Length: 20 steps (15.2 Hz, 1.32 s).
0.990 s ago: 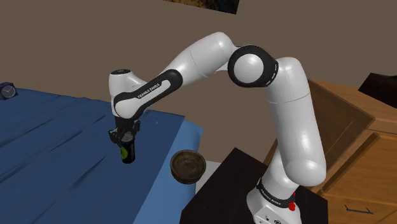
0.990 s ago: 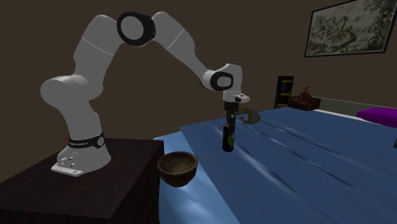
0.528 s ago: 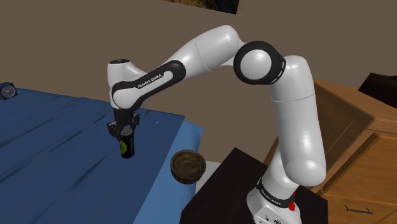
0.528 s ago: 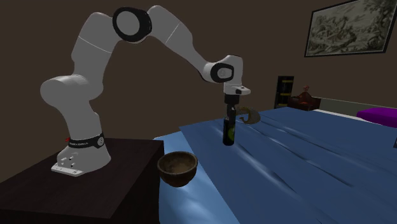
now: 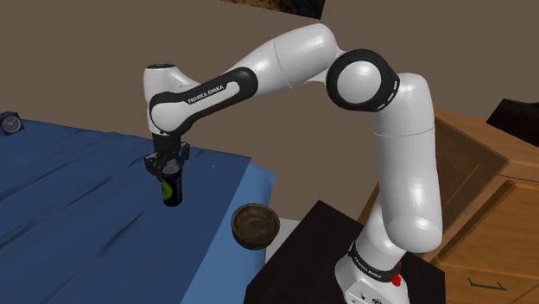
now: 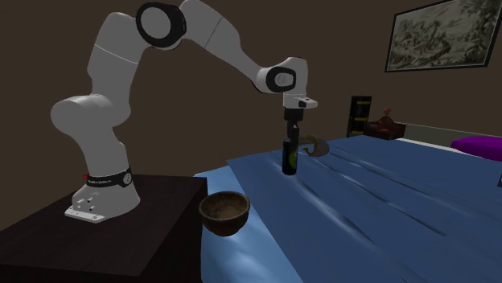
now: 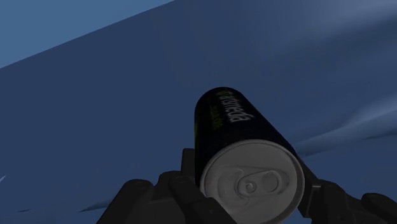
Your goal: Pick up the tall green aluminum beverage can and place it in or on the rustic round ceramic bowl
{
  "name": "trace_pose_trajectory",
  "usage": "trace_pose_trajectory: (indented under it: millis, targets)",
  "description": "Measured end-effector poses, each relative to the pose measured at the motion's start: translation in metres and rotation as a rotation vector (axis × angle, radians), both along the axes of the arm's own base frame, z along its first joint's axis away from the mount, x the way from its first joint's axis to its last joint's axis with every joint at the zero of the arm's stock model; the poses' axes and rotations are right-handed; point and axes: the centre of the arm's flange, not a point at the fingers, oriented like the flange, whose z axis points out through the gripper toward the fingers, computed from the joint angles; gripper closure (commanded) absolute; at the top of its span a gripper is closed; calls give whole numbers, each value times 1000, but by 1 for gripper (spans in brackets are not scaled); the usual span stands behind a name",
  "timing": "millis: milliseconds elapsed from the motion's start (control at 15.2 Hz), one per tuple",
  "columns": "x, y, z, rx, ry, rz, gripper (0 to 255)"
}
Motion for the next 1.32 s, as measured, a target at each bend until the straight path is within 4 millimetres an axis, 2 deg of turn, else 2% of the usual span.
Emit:
trace_pose_trajectory:
  millis: [198, 330, 1320]
  targets:
    - [0, 0, 14, 0, 0, 0, 255]
    - [-9, -10, 18, 0, 0, 0, 255]
    - [-168, -122, 50, -1, 0, 0, 255]
